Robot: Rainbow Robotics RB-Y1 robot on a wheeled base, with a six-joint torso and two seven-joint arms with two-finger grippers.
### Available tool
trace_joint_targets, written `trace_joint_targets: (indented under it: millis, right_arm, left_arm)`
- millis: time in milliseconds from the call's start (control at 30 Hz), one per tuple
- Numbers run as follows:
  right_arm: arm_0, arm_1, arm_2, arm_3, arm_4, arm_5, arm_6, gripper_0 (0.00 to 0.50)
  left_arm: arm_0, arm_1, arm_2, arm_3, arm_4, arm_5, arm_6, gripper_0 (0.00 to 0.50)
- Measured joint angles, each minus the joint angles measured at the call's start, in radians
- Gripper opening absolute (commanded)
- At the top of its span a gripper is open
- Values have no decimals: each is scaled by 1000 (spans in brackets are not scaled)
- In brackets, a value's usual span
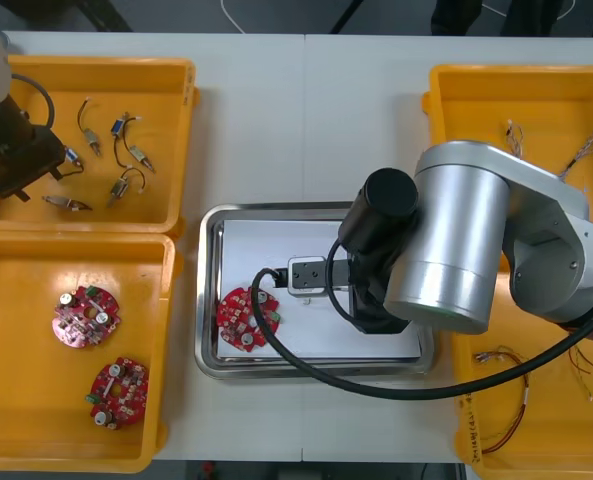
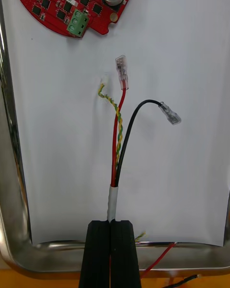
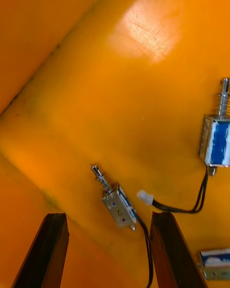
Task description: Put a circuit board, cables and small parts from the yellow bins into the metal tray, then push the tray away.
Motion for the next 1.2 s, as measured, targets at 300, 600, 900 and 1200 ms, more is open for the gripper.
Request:
trace_joint_targets:
  millis: [300,600,900,1200]
  right_arm:
    - [34,-9,50,9,36,-60,0,0]
    - [42,-67,126,42,68,-168,0,0]
    - [43,-96,147,61,48,-184,-2,0]
    - [48,-97,149,61,17,-182,-6,0]
  left_arm:
    - [0,-1,-15,43,-2,-50,0,500]
    - [-1,-18,-35,82,-2,-109,0,500]
    - [-1,-21,-74,97,6,-113,0,500]
    - [-1,-27,-76,110,15,-113,0,500]
